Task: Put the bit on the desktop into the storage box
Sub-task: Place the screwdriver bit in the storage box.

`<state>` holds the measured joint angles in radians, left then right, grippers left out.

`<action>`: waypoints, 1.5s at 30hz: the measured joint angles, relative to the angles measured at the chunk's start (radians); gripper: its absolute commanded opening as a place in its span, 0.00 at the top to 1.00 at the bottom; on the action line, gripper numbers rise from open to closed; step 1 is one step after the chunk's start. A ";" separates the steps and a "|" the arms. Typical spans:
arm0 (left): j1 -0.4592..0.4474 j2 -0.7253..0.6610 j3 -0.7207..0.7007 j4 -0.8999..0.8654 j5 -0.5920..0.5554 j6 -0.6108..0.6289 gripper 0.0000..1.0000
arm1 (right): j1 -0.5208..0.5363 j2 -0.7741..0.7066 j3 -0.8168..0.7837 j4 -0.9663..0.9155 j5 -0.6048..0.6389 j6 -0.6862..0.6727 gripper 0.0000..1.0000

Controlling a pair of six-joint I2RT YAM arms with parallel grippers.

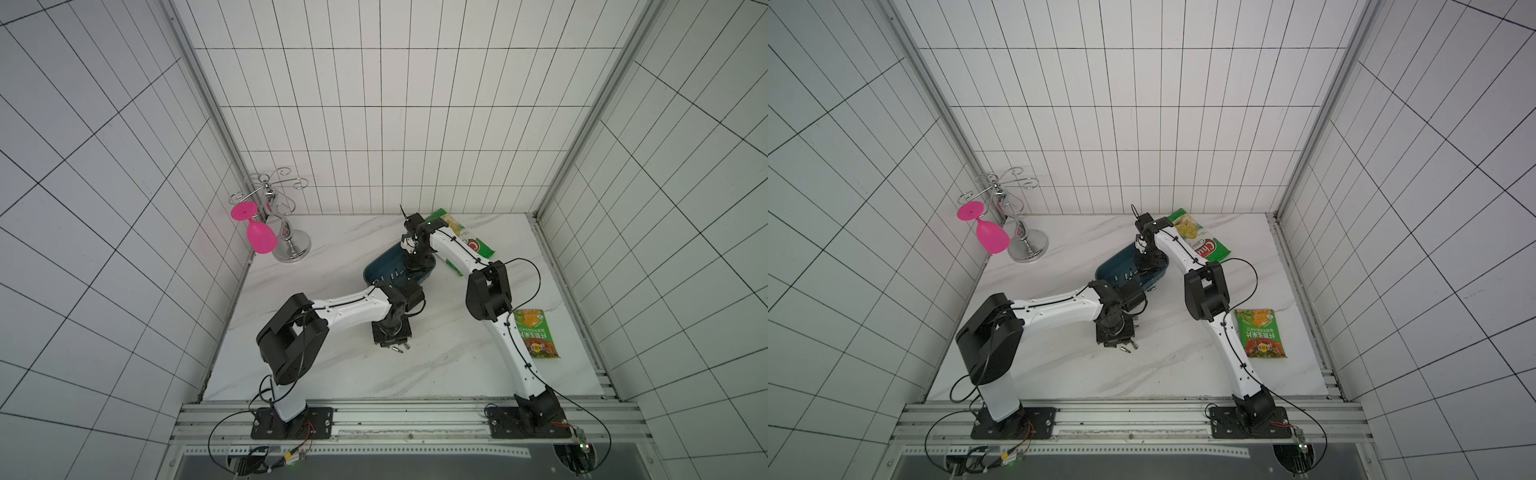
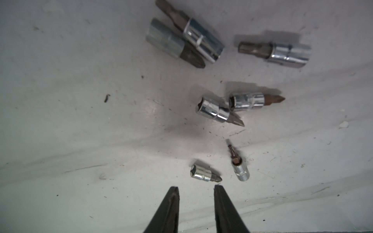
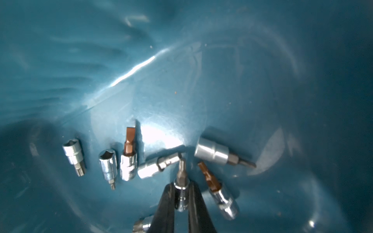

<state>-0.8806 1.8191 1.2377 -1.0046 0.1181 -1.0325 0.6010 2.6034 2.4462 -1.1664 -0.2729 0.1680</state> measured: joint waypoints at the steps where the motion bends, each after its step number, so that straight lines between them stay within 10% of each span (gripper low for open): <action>1: 0.000 0.009 0.002 0.000 0.000 -0.001 0.66 | 0.000 0.000 0.000 0.002 0.000 0.000 0.98; 29: -0.014 0.093 0.032 -0.010 0.008 -0.007 0.68 | -0.012 -0.006 0.003 0.002 0.000 -0.003 0.68; 45: -0.035 0.100 0.047 -0.019 0.015 -0.004 0.93 | -0.013 -0.081 0.004 0.002 0.009 -0.003 0.66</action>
<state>-0.9157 1.9186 1.2850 -1.0233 0.1329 -1.0367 0.5880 2.5221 2.4500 -1.1645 -0.2642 0.1650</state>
